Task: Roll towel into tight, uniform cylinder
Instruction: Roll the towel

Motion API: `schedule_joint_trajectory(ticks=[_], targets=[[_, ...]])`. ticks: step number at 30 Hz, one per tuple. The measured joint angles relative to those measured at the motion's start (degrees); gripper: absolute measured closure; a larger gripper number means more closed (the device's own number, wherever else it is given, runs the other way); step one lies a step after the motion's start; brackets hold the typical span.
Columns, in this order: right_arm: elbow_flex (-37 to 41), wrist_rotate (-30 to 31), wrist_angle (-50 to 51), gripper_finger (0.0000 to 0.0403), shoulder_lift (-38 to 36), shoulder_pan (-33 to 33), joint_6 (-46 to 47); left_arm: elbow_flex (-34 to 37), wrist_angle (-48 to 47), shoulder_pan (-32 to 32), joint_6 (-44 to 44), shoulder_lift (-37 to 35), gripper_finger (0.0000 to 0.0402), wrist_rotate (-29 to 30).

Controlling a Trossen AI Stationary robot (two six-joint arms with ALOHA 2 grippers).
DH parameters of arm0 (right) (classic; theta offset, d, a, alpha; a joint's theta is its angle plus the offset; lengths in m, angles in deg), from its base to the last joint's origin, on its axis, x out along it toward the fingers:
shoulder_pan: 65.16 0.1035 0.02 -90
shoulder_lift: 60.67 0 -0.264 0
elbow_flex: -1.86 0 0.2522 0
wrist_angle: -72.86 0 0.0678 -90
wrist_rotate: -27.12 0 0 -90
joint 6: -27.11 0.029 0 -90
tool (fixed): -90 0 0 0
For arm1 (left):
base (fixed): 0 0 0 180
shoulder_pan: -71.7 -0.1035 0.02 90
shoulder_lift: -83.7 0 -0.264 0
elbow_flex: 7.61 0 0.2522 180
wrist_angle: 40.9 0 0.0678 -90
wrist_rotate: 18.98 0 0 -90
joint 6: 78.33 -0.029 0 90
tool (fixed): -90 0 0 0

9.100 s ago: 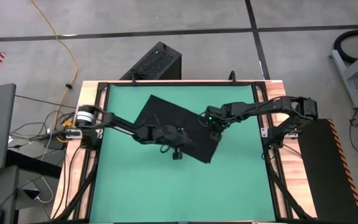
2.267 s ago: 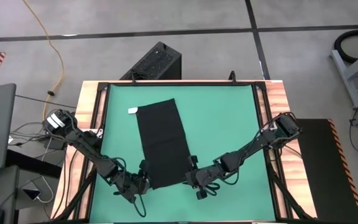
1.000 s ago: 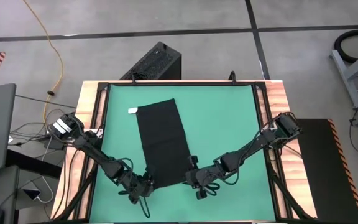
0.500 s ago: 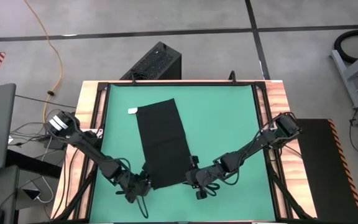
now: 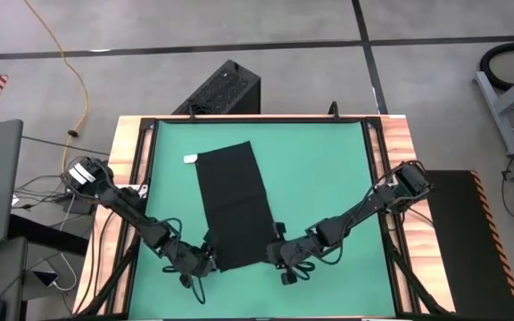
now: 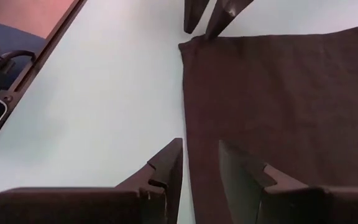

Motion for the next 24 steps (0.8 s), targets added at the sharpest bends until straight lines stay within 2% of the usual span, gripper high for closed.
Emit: schedule_joint_trajectory(ticks=[3, 12, 14, 19, 24], targets=[[0.0, -0.2, 0.2, 0.0276, 0.0, 0.0, 0.0, 0.2, 0.0, -0.6, 0.4, 1.7, 0.0272, -3.0], [0.0, -0.2, 0.3, 0.0276, 0.0, 0.0, 0.4, 0.1, -1.7, -2.0, 4.2, 4.2, 0.0277, -4.1], [0.0, -0.2, 0.5, 0.0276, 0.0, 0.0, 0.4, 0.0, -3.0, -2.0, 6.7, 4.2, 0.0298, -3.5], [0.0, 0.3, 2.8, 0.0276, 0.0, -0.1, 0.3, -0.2, -4.2, -1.9, 9.4, 4.2, 0.0387, -4.0], [0.0, 2.6, 6.6, 0.0276, 0.0, -0.5, -5.6, -1.0, -6.5, -0.9, 9.3, 2.2, 0.0399, -2.2]])
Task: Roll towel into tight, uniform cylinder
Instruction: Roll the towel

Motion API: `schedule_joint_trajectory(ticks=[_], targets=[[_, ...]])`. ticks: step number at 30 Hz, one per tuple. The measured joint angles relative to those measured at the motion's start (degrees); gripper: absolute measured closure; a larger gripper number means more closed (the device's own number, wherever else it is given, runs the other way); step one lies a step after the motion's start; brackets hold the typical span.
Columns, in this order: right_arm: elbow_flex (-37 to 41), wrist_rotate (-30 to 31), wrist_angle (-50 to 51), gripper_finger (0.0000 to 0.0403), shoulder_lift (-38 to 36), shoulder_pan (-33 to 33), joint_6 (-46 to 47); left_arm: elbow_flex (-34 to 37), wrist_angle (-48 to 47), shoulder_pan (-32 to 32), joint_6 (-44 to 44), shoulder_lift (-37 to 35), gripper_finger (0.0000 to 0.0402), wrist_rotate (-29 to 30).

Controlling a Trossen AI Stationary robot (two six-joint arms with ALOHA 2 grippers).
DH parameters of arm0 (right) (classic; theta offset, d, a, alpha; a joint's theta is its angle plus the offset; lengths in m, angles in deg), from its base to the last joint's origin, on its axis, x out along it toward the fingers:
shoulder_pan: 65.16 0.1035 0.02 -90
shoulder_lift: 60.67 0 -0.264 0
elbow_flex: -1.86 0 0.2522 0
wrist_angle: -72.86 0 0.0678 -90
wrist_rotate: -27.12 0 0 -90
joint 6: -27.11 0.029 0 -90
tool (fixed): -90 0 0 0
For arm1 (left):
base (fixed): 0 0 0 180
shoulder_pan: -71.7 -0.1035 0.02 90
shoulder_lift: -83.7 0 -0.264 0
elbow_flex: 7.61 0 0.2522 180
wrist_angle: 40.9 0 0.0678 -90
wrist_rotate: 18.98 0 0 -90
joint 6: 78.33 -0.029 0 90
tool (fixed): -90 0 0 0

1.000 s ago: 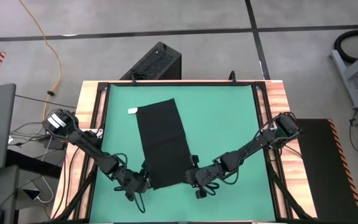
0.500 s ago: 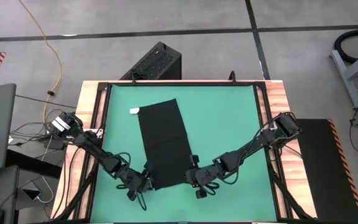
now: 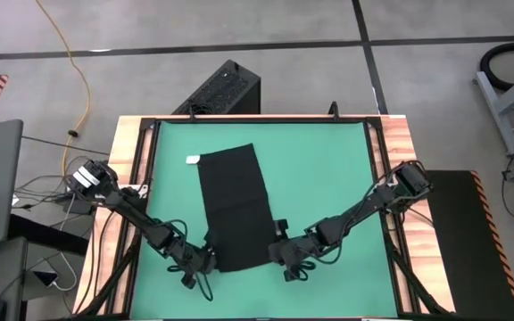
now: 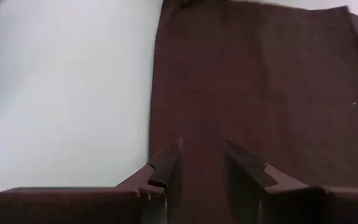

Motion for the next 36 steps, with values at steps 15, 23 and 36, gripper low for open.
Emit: schedule_joint_trajectory(ticks=[15, 23, 36], targets=[[0.0, -3.0, 2.6, 0.0172, 0.0, -1.9, -22.7, -1.0, -13.7, 1.9, 2.8, -7.9, 0.0401, 5.4], [0.0, -3.9, 1.9, 0.0159, 1.2, -0.7, -28.7, -1.1, -14.1, 1.9, 2.9, -7.9, 0.0401, 6.7], [-1.2, -1.2, -4.3, 0.0165, 7.0, -0.9, -28.6, -1.2, -14.1, 1.9, 4.7, -7.9, 0.0401, 6.7]])
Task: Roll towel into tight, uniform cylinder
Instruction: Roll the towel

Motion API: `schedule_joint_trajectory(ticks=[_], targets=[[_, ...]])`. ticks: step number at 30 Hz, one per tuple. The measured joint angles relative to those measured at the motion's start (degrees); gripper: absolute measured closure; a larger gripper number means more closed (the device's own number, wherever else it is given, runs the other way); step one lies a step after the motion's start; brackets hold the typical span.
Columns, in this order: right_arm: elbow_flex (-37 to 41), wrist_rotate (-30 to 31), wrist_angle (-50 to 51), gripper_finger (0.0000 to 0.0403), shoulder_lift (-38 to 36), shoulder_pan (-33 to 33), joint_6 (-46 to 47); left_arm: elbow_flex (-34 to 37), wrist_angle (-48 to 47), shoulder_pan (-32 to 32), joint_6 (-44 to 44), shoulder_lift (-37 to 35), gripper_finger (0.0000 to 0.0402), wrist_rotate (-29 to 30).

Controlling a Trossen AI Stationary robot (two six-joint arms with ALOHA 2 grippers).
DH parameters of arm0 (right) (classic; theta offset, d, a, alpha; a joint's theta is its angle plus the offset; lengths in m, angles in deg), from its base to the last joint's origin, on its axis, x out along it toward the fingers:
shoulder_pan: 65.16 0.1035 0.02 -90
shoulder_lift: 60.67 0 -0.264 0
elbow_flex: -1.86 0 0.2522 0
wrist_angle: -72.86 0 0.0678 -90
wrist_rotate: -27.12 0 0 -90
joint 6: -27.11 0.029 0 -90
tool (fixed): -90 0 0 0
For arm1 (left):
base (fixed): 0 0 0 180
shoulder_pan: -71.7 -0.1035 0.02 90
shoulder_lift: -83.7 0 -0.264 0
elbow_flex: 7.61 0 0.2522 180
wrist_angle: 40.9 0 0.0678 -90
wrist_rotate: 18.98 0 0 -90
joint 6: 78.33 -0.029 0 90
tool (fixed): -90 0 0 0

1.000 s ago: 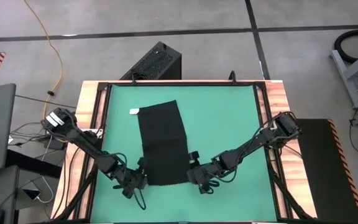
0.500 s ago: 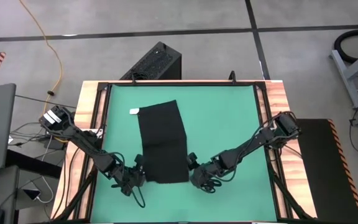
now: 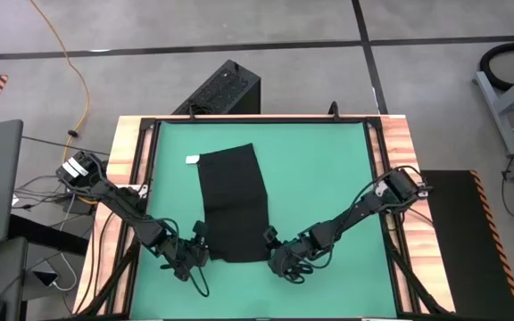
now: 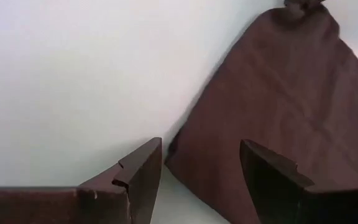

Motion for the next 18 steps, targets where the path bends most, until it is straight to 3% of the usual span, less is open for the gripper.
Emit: schedule_joint_trajectory(ticks=[7, 15, 18], targets=[[-0.1, 1.4, 3.0, 0.0229, 0.0, -1.4, 6.9, 0.0, 0.0, 0.0, 0.0, 0.0, 0.0401, 0.0], [0.0, 1.5, 3.5, 0.0378, 0.0, 0.1, 9.0, 0.0, 0.5, 0.0, 0.0, 0.0, 0.0401, 0.0], [-0.6, 2.4, 3.7, 0.0387, 0.0, 1.5, 9.7, 0.0, 2.9, 0.0, 0.8, 0.0, 0.0401, -0.3]])
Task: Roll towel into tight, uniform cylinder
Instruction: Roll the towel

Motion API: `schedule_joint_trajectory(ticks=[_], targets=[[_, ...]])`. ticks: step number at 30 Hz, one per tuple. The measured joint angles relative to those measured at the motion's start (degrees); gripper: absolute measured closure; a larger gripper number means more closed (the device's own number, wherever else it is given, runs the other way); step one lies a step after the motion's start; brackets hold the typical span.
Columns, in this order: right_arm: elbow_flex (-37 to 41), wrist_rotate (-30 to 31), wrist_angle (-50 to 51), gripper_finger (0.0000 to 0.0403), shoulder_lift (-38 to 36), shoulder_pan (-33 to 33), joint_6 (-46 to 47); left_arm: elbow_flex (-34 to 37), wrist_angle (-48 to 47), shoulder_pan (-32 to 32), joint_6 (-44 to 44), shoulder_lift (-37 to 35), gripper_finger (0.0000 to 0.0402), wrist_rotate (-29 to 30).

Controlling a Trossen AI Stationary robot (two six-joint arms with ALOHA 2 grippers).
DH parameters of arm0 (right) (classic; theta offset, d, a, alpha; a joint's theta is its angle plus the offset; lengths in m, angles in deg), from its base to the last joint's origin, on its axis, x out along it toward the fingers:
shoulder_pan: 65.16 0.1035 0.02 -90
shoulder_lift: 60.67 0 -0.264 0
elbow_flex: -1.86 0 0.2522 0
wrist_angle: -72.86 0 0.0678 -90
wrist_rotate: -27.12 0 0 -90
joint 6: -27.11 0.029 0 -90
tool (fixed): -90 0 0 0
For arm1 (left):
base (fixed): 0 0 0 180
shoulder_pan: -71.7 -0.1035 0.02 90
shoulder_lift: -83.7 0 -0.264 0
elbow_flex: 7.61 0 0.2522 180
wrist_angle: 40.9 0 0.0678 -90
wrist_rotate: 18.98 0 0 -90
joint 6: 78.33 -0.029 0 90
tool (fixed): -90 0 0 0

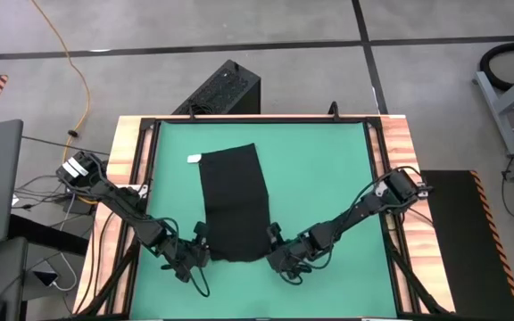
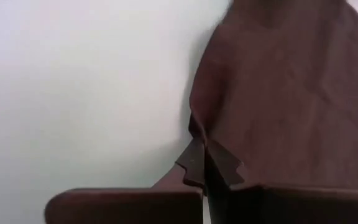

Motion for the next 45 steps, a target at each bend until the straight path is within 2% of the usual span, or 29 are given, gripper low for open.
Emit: schedule_joint_trajectory(ticks=[9, 15, 22, 26, 31, 39, 45], targets=[[-4.4, 1.9, -0.2, 0.0390, 0.0, 3.6, 7.1, 0.0, 11.9, 2.1, 5.9, 0.0, 0.0401, -2.1], [-6.3, 2.0, 3.3, 0.0385, 0.0, 4.0, 11.7, -0.1, 15.3, 4.9, 11.3, -0.1, 0.0401, -2.1], [-6.3, 1.6, 5.3, 0.0387, -0.2, 2.2, 20.1, -0.1, 15.3, 5.9, 20.2, -0.1, 0.0401, 4.3], [-6.3, -2.3, 5.6, 0.0387, -1.1, 1.1, 23.6, -0.1, 15.2, 6.0, 25.0, -0.1, 0.0401, 5.5], [-6.3, -2.7, 6.0, 0.0387, -2.0, -0.5, 27.4, -0.1, 13.0, 6.2, 33.8, -0.1, 0.0401, 8.0], [-6.3, -3.2, 8.8, 0.0386, -2.0, -2.5, 28.6, -0.1, 5.1, 9.1, 46.5, -0.1, 0.0401, 18.1], [-6.3, -3.0, 10.7, 0.0386, -2.0, -3.9, 29.5, -0.1, 2.0, 10.0, 50.2, -0.1, 0.0401, 20.4]])
